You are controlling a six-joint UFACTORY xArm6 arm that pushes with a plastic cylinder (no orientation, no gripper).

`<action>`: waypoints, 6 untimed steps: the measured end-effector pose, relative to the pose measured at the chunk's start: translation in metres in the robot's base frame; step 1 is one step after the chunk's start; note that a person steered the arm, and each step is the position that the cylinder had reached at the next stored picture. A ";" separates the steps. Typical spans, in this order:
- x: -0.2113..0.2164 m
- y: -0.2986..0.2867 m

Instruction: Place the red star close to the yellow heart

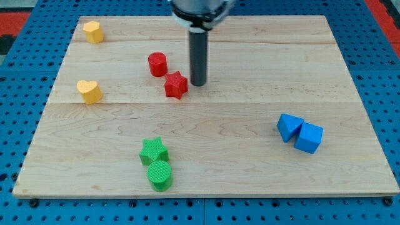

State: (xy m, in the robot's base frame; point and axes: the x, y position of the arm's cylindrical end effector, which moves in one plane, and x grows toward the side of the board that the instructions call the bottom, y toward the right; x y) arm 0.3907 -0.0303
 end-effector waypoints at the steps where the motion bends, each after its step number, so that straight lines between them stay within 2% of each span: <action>1: 0.011 -0.085; 3: 0.049 -0.100; 4: 0.071 -0.141; 5: 0.086 -0.095; 6: 0.119 -0.108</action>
